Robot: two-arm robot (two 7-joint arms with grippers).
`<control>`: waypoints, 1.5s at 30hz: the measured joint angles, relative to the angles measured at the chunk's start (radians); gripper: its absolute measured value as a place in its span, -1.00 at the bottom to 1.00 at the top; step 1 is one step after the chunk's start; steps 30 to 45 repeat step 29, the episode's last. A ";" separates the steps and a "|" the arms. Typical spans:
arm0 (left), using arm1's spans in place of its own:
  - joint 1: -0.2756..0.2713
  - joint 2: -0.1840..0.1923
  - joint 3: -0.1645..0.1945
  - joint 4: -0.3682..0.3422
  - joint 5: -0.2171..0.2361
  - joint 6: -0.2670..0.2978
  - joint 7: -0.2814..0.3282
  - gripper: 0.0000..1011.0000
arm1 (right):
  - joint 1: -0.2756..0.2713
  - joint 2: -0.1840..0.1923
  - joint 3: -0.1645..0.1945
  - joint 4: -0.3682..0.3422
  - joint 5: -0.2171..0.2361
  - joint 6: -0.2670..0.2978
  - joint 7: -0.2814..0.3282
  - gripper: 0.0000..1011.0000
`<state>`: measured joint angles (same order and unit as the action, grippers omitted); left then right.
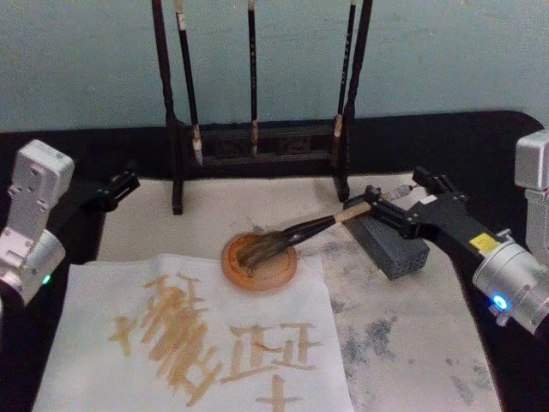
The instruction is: Pick up the brush from the inkstone, write on the paper, then place the brush back to its original position.
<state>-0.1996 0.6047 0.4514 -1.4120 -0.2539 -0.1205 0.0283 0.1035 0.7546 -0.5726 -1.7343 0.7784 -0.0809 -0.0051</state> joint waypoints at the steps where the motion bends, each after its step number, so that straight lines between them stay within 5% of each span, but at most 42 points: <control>1: 0.000 0.000 0.000 0.000 0.000 0.000 0.000 0.98 | -0.001 -0.001 -0.001 -0.001 -0.005 -0.001 0.002 0.98; 5: 0.000 0.000 0.000 0.000 0.000 0.000 0.000 0.98 | -0.008 -0.003 -0.005 -0.005 -0.032 -0.011 0.010 0.98; 45: 0.000 0.000 0.000 0.000 0.000 0.000 0.000 0.98 | -0.005 -0.003 -0.003 -0.003 -0.020 -0.007 0.008 0.98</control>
